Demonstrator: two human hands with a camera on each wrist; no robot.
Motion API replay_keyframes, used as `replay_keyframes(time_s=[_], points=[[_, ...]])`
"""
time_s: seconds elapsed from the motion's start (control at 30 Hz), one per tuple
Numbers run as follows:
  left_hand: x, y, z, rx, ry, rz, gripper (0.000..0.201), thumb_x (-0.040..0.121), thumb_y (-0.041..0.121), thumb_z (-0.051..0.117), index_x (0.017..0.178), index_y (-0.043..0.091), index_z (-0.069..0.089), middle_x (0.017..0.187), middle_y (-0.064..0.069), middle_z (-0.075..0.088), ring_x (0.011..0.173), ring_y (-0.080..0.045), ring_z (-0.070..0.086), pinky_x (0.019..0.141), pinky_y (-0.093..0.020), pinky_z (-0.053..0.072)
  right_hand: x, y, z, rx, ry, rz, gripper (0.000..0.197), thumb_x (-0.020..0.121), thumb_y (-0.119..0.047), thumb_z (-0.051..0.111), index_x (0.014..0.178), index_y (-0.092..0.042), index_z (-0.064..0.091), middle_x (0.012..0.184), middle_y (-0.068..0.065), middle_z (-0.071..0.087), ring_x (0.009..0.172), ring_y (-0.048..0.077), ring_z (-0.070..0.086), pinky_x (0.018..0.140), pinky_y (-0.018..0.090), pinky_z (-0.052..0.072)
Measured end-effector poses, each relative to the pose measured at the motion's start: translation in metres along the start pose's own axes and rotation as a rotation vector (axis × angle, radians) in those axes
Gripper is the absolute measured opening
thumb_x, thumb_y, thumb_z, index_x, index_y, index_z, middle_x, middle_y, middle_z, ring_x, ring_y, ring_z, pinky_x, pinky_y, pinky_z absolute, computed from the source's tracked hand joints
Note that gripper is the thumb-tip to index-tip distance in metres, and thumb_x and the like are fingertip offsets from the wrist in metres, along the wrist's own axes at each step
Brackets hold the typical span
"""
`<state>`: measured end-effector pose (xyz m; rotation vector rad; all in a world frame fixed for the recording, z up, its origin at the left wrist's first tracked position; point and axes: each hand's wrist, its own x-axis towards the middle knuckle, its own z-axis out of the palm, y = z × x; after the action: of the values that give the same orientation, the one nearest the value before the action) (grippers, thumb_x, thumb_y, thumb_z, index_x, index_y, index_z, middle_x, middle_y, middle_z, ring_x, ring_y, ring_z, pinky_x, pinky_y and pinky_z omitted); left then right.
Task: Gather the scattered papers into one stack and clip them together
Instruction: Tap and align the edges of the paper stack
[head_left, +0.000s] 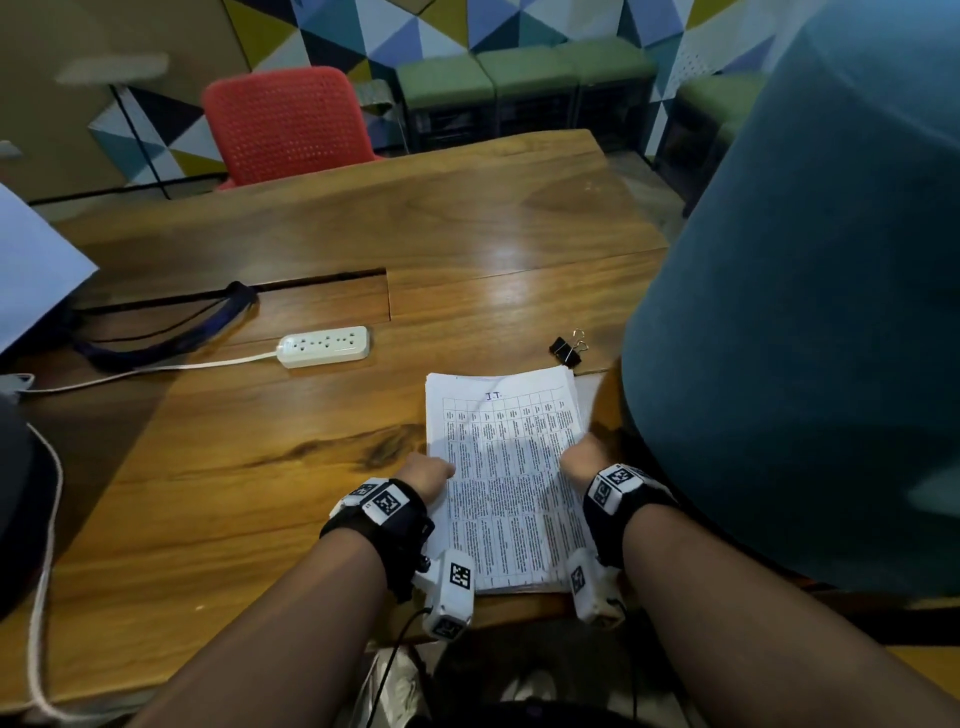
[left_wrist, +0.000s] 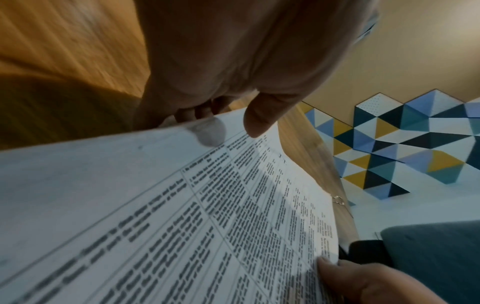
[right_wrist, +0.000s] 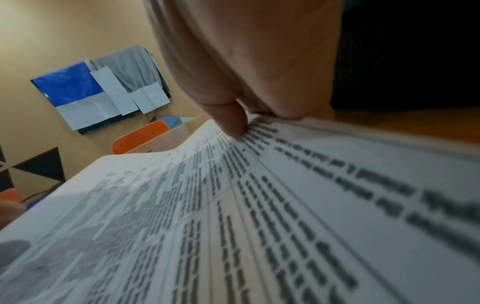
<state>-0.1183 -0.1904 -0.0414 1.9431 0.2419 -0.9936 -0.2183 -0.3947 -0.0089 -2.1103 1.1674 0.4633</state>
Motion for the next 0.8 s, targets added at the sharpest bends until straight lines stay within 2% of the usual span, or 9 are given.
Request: replay_keyframes(time_s=[0.1, 0.2, 0.3, 0.33, 0.43, 0.5, 0.63, 0.7, 0.8], points=[[-0.011, -0.007, -0.019, 0.143, 0.032, -0.049, 0.034, 0.084, 0.009, 0.061, 0.114, -0.007, 0.06, 0.117, -0.022, 0.062, 0.106, -0.035, 0.061, 0.097, -0.042, 0.05, -0.004, -0.013, 0.009, 0.001, -0.04, -0.024, 0.03, 0.093, -0.006, 0.043, 0.122, 0.002, 0.048, 0.128, 0.021, 0.053, 0.12, 0.036, 0.05, 0.092, 0.034, 0.042], [-0.015, -0.013, -0.036, 0.183, 0.07, -0.063, 0.003, 0.086, 0.001, 0.056, 0.088, 0.002, 0.057, 0.107, -0.018, 0.058, 0.092, -0.027, 0.054, 0.094, -0.043, 0.051, -0.007, -0.031, 0.024, 0.088, -0.085, -0.115, 0.028, 0.087, -0.016, 0.051, 0.113, -0.005, 0.049, 0.112, 0.012, 0.06, 0.106, 0.032, 0.059, 0.081, 0.031, 0.046], [-0.022, -0.014, -0.058, 0.215, 0.183, -0.053, 0.029, 0.091, 0.001, 0.048, 0.119, -0.002, 0.046, 0.119, -0.018, 0.056, 0.097, -0.03, 0.055, 0.075, -0.033, 0.046, -0.014, -0.054, 0.041, 0.226, -0.134, -0.204, 0.033, 0.076, -0.027, 0.057, 0.105, -0.012, 0.06, 0.097, 0.005, 0.069, 0.095, 0.026, 0.066, 0.084, 0.036, 0.055], [-0.027, -0.012, -0.067, 0.187, 0.24, -0.025, 0.034, 0.091, 0.001, 0.047, 0.124, 0.001, 0.045, 0.119, -0.018, 0.057, 0.1, -0.032, 0.056, 0.075, -0.033, 0.045, -0.019, -0.063, 0.044, 0.279, -0.108, -0.234, 0.027, 0.079, -0.024, 0.058, 0.103, -0.013, 0.061, 0.094, 0.004, 0.07, 0.091, 0.023, 0.066, 0.08, 0.032, 0.055], [-0.037, 0.005, -0.106, 0.01, 0.358, 0.114, 0.037, 0.084, -0.004, 0.051, 0.119, 0.008, 0.048, 0.11, -0.015, 0.061, 0.097, -0.033, 0.06, 0.086, -0.041, 0.052, -0.054, -0.102, 0.035, 0.491, -0.021, -0.323, 0.034, 0.087, 0.0, 0.048, 0.116, -0.016, 0.054, 0.1, 0.004, 0.066, 0.079, 0.014, 0.059, 0.057, 0.011, 0.046], [-0.045, 0.026, -0.135, -0.131, 0.409, 0.248, 0.031, 0.084, -0.007, 0.052, 0.111, 0.007, 0.048, 0.106, -0.017, 0.063, 0.095, -0.033, 0.061, 0.087, -0.048, 0.053, -0.075, -0.134, 0.022, 0.627, -0.016, -0.399, 0.044, 0.09, 0.006, 0.043, 0.124, -0.022, 0.045, 0.099, -0.003, 0.061, 0.075, 0.004, 0.055, 0.047, 0.006, 0.04], [-0.075, 0.071, -0.182, -0.431, 0.405, 0.605, 0.034, 0.096, 0.002, 0.049, 0.125, 0.016, 0.042, 0.111, -0.002, 0.06, 0.099, -0.02, 0.059, 0.088, -0.034, 0.046, -0.109, -0.196, -0.005, 0.783, 0.019, -0.589, 0.052, 0.095, 0.001, 0.042, 0.135, -0.032, 0.037, 0.111, -0.015, 0.052, 0.08, -0.002, 0.05, 0.081, 0.021, 0.04], [-0.087, 0.08, -0.197, -0.505, 0.388, 0.733, 0.032, 0.098, 0.011, 0.049, 0.124, 0.027, 0.041, 0.112, 0.006, 0.061, 0.098, -0.011, 0.058, 0.086, -0.026, 0.044, -0.115, -0.213, -0.009, 0.854, 0.037, -0.662, 0.056, 0.092, 0.003, 0.046, 0.126, -0.041, 0.039, 0.111, -0.019, 0.057, 0.094, 0.004, 0.057, 0.089, 0.028, 0.044], [-0.096, 0.073, -0.211, -0.563, 0.346, 0.771, 0.042, 0.089, 0.008, 0.063, 0.115, 0.037, 0.045, 0.109, 0.009, 0.062, 0.099, -0.004, 0.058, 0.08, -0.023, 0.045, -0.122, -0.221, -0.002, 0.899, 0.08, -0.691, 0.066, 0.079, 0.011, 0.055, 0.123, -0.036, 0.039, 0.111, -0.005, 0.062, 0.103, 0.015, 0.062, 0.09, 0.042, 0.053]])
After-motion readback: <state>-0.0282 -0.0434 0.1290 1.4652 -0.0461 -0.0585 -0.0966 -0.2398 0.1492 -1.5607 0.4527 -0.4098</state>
